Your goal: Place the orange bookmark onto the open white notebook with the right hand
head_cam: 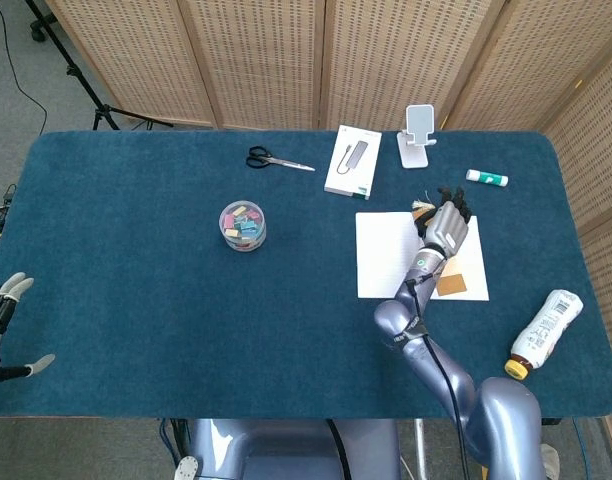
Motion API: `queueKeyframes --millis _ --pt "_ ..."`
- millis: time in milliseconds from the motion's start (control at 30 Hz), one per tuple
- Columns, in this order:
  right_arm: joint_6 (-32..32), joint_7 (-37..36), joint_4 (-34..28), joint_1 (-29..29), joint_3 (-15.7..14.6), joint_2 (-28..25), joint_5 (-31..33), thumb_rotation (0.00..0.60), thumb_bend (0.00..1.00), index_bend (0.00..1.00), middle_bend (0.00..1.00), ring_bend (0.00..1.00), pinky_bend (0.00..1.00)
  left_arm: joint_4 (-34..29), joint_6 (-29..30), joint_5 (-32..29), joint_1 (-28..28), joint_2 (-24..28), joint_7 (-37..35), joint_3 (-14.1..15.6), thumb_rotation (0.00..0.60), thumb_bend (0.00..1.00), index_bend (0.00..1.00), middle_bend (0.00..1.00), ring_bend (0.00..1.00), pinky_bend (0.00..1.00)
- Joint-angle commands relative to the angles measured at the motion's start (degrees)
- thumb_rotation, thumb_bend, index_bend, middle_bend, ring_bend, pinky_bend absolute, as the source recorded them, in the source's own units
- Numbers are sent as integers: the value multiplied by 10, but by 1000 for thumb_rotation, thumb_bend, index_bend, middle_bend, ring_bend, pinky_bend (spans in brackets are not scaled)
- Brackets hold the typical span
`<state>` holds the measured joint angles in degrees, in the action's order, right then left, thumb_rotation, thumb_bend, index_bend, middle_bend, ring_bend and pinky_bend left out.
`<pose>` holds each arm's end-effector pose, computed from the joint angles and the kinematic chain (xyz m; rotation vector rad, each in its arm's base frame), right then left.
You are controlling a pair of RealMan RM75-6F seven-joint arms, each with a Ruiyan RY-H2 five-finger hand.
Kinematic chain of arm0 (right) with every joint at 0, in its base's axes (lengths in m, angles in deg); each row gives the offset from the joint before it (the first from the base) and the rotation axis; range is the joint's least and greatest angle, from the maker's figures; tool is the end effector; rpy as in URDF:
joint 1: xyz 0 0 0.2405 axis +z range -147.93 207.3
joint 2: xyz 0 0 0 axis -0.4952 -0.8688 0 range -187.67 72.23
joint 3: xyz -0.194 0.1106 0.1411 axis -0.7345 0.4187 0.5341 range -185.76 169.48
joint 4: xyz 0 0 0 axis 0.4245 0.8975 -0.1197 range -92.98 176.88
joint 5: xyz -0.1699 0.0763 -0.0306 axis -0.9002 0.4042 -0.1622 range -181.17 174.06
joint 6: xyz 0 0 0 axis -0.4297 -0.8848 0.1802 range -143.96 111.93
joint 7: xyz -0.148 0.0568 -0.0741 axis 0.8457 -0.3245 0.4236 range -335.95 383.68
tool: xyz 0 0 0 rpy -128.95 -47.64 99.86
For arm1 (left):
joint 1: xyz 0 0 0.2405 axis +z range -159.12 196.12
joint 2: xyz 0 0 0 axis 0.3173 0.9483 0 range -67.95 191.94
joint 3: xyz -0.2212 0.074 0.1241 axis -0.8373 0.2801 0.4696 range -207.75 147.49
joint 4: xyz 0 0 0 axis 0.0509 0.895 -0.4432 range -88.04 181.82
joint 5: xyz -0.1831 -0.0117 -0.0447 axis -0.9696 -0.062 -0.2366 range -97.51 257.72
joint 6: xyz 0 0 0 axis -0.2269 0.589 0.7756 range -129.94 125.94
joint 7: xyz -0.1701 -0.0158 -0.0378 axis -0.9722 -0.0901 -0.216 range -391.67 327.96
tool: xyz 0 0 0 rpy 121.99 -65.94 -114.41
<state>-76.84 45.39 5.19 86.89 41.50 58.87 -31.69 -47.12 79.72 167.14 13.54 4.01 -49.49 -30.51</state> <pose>-0.2028 -0.4796 0.0046 0.6473 -1.4162 0.9442 -0.3155 0.2024 0.1968 -1.3510 -1.1515 -1.0152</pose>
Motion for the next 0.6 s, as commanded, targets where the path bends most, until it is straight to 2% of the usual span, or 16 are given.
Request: queueKeyframes --millis 33,67,133,300,467,600 --pt "29 15 -216 -150 -126 -127 -92 600 1000 230 102 0 0 -2 3 3 1 -1 5 1 600 0 0 0 0 0" --pt "33 16 -269 -181 -149 -163 -107 600 1000 231 102 0 0 -3 4 4 1 -2 8 2 600 0 0 0 0 0" --pt "45 16 -332 -218 -183 -213 -127 600 1000 231 100 0 0 -5 4 5 1 -3 13 3 600 0 0 0 0 0" --pt "69 5 -426 -274 -245 -308 -162 600 1000 231 98 0 0 -9 7 10 2 -7 27 5 600 0 0 0 0 0" --pt "73 -8 -456 -299 -291 -361 -205 600 1000 231 97 0 0 -14 14 14 5 -10 41 7 600 0 0 0 0 0" --pt "71 -9 -460 -305 -324 -379 -241 600 1000 230 97 0 0 -17 17 18 6 -12 49 9 600 0 0 0 0 0"
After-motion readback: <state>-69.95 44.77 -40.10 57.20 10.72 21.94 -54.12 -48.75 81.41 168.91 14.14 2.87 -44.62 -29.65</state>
